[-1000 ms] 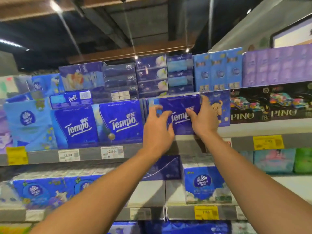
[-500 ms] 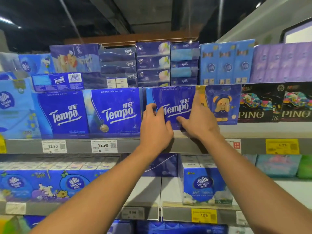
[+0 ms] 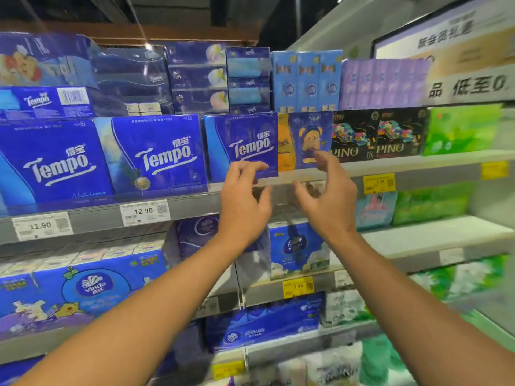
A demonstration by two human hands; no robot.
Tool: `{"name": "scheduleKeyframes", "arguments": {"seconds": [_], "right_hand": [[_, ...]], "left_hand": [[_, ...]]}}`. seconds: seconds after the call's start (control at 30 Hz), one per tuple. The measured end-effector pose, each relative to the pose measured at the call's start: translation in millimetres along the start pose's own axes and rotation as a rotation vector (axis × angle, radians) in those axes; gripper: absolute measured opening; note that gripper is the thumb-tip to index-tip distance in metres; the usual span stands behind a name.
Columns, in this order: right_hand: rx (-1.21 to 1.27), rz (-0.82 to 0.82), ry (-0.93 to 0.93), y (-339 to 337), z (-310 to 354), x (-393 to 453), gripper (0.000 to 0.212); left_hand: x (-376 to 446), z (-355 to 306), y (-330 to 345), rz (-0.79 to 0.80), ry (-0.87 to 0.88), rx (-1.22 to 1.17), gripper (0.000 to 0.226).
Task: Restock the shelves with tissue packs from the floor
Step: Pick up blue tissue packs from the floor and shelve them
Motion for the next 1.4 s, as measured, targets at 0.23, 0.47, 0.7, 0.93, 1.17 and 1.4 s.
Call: {"name": "scheduleKeyframes", "arguments": {"seconds": [0.23, 0.47, 0.7, 0.93, 1.17, 1.4], "right_hand": [[-0.38, -0.041, 0.205, -108.4, -7.3, -139.1, 0.064], [-0.683, -0.066, 0.62, -250.9, 11.9, -351.6, 0.071], [-0.852, -0.291, 0.923, -432.6, 98.2, -550.2, 0.066], [-0.974, -0.539, 1.285, -635.0, 209.2, -771.7, 0.08], [-1.002, -0.81, 1.542, -770.8, 323.5, -926.0, 0.078], [-0.992, -0.779, 1.671, -831.5, 281.4, -990.4, 0.08]], "left_hand": [[-102.7, -43.4, 63.5, 0.399, -0.051, -0.235, 0.044], [-296.8, -160.4, 118.1, 0.958, -0.025, -0.408, 0.06], [-486.6, -364.4, 92.2, 1.328, 0.209, -0.569, 0.061], [-698.9, -587.4, 23.4, 1.636, 0.509, -0.648, 0.065], [-868.8, -741.3, -63.9, 1.853, 0.721, -0.688, 0.065], [-953.0, -799.8, -33.9, 2.014, 0.642, -0.671, 0.057]]}}
Point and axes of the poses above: each hand's wrist, its own x-axis towards the middle knuckle, its own y-axis out of the palm, z = x × y, the point moved 10 cm from there along x, towards the middle knuckle, and after that the axes turned 3 degrees about y, right-handed, at the moved point
